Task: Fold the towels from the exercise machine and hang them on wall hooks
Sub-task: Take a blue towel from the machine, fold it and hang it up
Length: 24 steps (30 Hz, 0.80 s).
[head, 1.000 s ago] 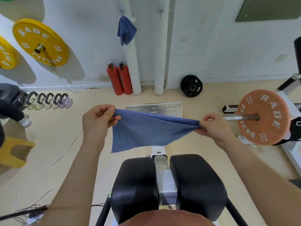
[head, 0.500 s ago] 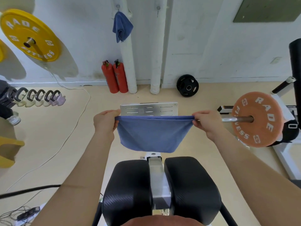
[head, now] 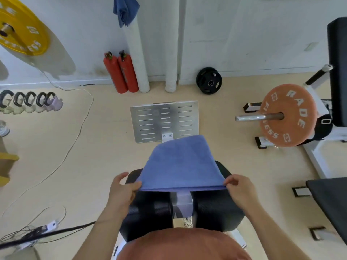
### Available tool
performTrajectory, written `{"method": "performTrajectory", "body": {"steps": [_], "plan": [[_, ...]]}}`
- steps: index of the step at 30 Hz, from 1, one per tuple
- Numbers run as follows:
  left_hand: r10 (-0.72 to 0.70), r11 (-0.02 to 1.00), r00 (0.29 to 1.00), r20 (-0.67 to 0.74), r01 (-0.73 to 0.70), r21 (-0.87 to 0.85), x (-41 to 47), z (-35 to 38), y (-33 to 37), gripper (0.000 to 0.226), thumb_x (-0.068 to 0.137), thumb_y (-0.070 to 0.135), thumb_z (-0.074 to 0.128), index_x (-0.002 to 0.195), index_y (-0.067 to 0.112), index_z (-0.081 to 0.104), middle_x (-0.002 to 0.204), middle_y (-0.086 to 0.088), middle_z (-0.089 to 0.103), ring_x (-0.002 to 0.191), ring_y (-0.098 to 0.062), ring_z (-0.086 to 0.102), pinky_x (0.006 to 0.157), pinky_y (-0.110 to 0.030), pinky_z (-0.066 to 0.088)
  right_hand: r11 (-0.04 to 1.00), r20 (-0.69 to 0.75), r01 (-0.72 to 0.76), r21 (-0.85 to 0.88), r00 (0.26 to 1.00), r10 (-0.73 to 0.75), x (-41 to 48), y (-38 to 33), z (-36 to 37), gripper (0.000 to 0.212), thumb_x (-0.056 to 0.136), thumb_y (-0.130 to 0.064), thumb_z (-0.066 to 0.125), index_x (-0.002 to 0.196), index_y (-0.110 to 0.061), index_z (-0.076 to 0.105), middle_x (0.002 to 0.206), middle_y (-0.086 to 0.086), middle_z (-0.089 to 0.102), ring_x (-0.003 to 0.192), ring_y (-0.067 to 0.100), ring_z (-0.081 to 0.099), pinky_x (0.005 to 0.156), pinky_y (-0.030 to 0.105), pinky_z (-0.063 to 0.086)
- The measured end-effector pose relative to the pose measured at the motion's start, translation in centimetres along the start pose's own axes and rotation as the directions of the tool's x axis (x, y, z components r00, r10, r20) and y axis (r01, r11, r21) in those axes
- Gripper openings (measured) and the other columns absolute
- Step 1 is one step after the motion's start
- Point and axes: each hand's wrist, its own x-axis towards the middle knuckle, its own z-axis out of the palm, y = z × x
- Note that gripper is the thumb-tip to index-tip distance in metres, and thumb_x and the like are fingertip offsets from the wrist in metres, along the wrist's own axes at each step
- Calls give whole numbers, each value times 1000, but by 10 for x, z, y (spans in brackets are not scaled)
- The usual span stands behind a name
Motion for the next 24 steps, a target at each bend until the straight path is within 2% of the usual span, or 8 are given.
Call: {"method": "performTrajectory", "body": {"steps": [2, 4, 7, 9, 12, 18, 22, 24], "plan": [[-80, 994, 997, -12, 81, 70, -1, -8, -30, 69, 64, 0, 80, 124, 15, 48, 92, -16, 63, 62, -25, 55, 56, -29, 43, 993, 71, -72, -91, 994, 79, -10, 33, 20, 28, 79, -1, 50, 67, -24, 61, 78, 0, 68, 72, 20, 60, 59, 26, 40], [-52, 978, 997, -61, 63, 198, -4, -13, -46, 65, 65, 1, 81, 120, 14, 51, 93, -16, 67, 67, -27, 59, 65, -33, 49, 985, 103, -154, -82, 981, 162, -18, 53, 34, 27, 80, -1, 47, 70, -22, 61, 77, 2, 67, 68, 21, 61, 62, 31, 50], [-13, 951, 997, -72, 35, 307, -6, -14, -51, 50, 64, 5, 83, 108, 14, 60, 97, -12, 67, 79, -29, 64, 76, -38, 54, 940, 92, -302, 158, 952, 291, -27, 58, 45, 26, 84, 1, 44, 76, -13, 65, 74, 8, 66, 65, 24, 65, 77, 45, 58], [-50, 962, 998, -33, 57, 266, -9, -15, -53, 35, 68, 2, 81, 99, 7, 64, 92, -12, 66, 71, -27, 63, 66, -33, 54, 876, 89, -372, 306, 928, 363, -28, 56, 45, 20, 87, -1, 50, 78, -8, 67, 81, 12, 67, 70, 25, 67, 77, 42, 58], [-109, 975, 994, -10, 108, 193, -11, -20, -60, 19, 75, -3, 75, 90, 3, 65, 86, -14, 64, 61, -24, 59, 56, -27, 51, 729, 110, -466, 500, 870, 481, -26, 52, 37, 9, 83, -7, 62, 78, -2, 68, 79, 16, 68, 69, 27, 67, 66, 31, 55], [-118, 977, 993, 29, 111, 179, -24, -28, -77, 13, 84, -12, 59, 82, 0, 64, 89, -14, 62, 78, -26, 61, 67, -30, 55, 730, 106, -436, 527, 886, 452, -28, 53, 38, 12, 81, -12, 74, 85, -1, 70, 83, 15, 69, 66, 22, 64, 63, 27, 55], [-67, 982, 997, 38, 59, 182, -33, -24, -76, 17, 82, -15, 57, 81, 2, 63, 82, -13, 60, 71, -24, 61, 66, -28, 55, 709, 92, -431, 558, 881, 464, -31, 55, 41, 7, 80, 2, 71, 83, 1, 64, 77, 16, 63, 63, 21, 59, 59, 26, 53], [-29, 971, 997, 72, 11, 240, -40, -23, -71, 20, 81, -17, 55, 81, 1, 62, 77, -12, 58, 66, -21, 60, 62, -26, 56, 759, 20, -404, 511, 888, 459, -30, 61, 43, 8, 80, 4, 69, 80, -1, 62, 76, 16, 61, 63, 24, 57, 55, 30, 51]]}}
